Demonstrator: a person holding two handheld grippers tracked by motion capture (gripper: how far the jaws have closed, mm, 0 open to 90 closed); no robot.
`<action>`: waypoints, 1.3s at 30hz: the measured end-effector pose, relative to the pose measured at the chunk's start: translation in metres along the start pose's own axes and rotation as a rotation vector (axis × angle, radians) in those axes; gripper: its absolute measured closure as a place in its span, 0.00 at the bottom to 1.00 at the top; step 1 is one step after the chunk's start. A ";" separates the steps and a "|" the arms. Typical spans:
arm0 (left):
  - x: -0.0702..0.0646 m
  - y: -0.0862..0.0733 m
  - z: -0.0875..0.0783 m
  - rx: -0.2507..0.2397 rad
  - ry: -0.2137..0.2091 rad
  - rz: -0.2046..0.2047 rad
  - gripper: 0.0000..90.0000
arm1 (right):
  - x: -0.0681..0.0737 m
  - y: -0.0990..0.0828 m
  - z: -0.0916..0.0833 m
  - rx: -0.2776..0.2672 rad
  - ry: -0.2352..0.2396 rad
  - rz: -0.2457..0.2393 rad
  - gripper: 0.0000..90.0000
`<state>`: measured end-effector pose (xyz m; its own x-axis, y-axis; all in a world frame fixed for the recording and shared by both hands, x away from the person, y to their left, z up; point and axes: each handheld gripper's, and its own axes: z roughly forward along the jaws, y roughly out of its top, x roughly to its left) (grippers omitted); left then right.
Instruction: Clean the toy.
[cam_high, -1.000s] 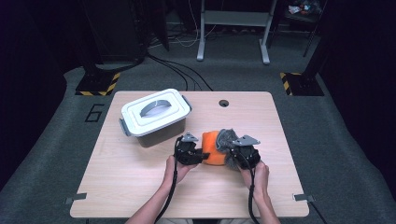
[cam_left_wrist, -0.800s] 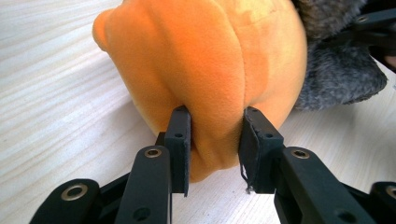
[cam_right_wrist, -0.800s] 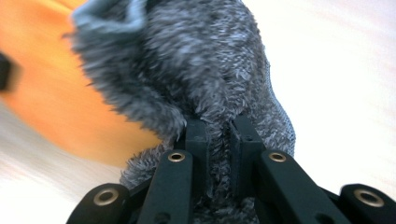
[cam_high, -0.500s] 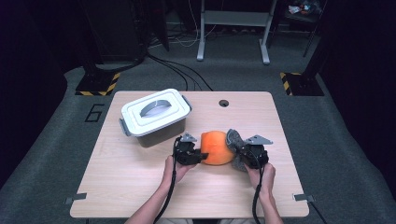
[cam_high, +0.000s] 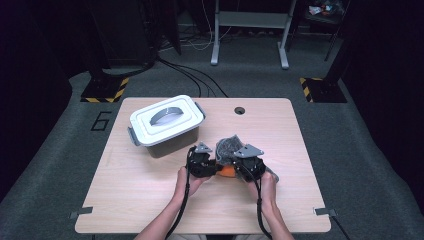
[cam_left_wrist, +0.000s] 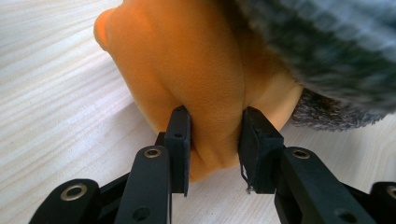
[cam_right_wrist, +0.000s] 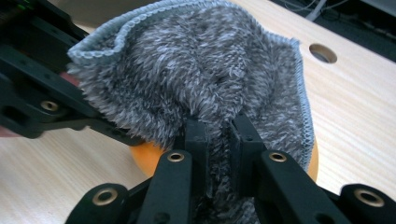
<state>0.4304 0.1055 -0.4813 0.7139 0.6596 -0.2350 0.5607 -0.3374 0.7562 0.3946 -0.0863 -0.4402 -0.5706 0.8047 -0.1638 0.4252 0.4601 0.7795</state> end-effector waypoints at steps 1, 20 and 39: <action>0.000 0.000 0.000 -0.002 -0.001 0.002 0.74 | -0.002 -0.002 0.000 0.005 -0.001 0.005 0.89; 0.000 0.000 0.001 -0.002 -0.004 0.000 0.74 | -0.052 -0.036 0.004 0.059 -0.074 0.182 0.89; -0.012 -0.006 -0.002 0.012 0.105 0.227 0.40 | -0.062 -0.048 0.011 0.087 -0.071 0.235 0.88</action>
<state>0.4182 0.1007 -0.4818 0.7749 0.6320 0.0058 0.3961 -0.4927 0.7748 0.4174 -0.1539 -0.4746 -0.3990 0.9165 -0.0289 0.6012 0.2853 0.7464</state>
